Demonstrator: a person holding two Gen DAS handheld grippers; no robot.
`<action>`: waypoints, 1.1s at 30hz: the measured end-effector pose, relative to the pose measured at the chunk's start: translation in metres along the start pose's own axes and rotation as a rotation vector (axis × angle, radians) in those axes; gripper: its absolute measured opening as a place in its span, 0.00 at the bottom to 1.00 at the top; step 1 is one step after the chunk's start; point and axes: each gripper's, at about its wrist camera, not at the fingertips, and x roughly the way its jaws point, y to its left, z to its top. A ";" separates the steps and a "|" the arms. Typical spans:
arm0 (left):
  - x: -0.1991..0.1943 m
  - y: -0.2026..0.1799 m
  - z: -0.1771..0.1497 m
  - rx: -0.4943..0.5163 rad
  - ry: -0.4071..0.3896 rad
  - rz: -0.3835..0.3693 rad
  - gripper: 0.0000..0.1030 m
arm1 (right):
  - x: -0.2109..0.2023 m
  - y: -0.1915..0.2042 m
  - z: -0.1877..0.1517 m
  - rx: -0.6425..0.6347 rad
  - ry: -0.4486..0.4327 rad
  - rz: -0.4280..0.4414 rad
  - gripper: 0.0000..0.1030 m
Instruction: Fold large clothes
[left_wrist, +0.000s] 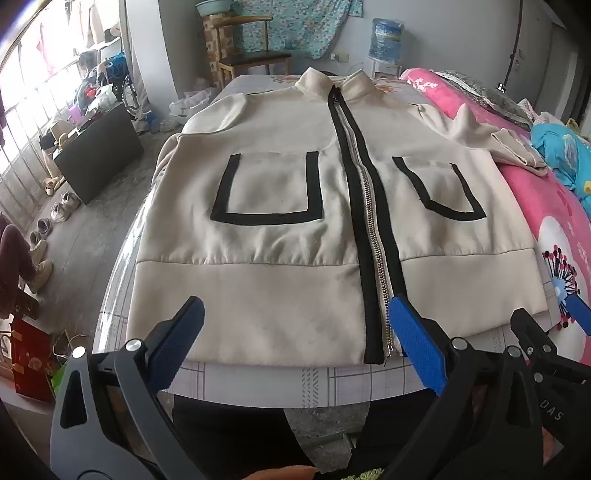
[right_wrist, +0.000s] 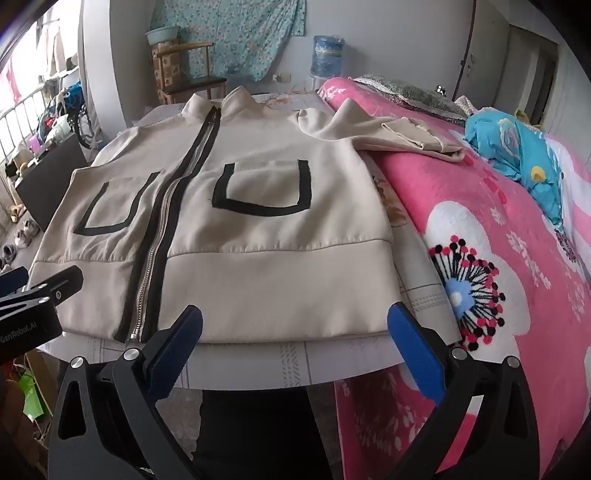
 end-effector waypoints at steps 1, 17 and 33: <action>0.000 0.000 0.000 0.000 -0.001 -0.001 0.94 | 0.000 0.000 0.000 0.001 0.002 0.001 0.95; -0.004 0.000 0.003 -0.010 -0.011 0.011 0.94 | -0.004 0.004 0.006 -0.008 -0.017 0.002 0.95; -0.006 0.005 0.003 -0.014 -0.024 0.008 0.94 | -0.004 0.010 0.007 -0.026 -0.014 -0.001 0.95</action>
